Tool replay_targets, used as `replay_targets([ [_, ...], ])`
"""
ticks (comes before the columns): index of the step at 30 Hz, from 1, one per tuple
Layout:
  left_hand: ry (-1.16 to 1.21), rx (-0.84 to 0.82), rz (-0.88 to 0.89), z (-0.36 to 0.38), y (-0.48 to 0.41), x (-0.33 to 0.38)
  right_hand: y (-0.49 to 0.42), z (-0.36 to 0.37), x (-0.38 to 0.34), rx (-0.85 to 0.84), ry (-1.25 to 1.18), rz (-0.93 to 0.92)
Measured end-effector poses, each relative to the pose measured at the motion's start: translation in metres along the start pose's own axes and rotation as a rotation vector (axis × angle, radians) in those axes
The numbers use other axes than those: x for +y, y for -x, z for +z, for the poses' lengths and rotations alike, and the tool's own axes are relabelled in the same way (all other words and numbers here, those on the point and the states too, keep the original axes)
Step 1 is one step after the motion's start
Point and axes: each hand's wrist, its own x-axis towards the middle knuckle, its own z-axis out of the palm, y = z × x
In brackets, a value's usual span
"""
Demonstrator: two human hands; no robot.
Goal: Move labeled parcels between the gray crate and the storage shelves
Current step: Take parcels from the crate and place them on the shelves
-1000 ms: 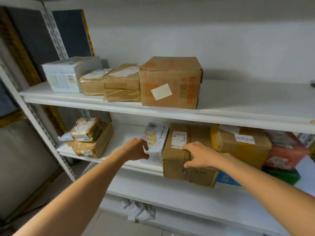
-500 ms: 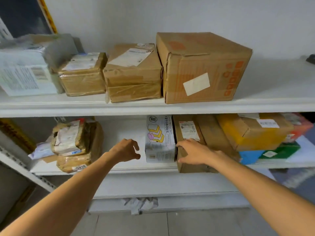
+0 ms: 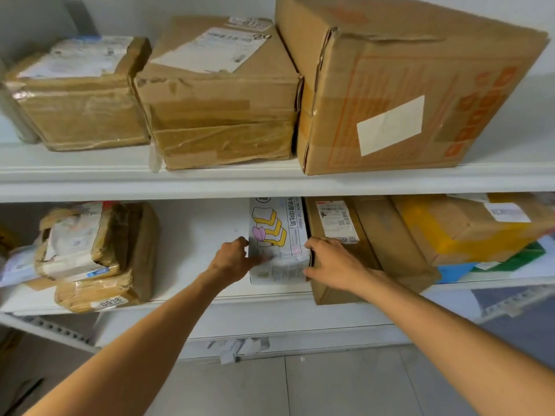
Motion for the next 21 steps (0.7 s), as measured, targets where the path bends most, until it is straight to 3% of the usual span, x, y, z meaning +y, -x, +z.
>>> replay_targets([
  [6, 0.408, 0.035, -0.13, 0.015, -0.01, -0.004, -0.008, 0.009, 0.005, -0.005, 0.013, 0.011],
  [16, 0.549, 0.017, -0.209, 0.009, 0.025, -0.034, -0.019, 0.049, -0.023, -0.023, -0.165, 0.168],
  [21, 0.702, -0.077, -0.236, 0.001, 0.039, -0.059, -0.028, 0.075, -0.042, 0.099, -0.291, 0.288],
])
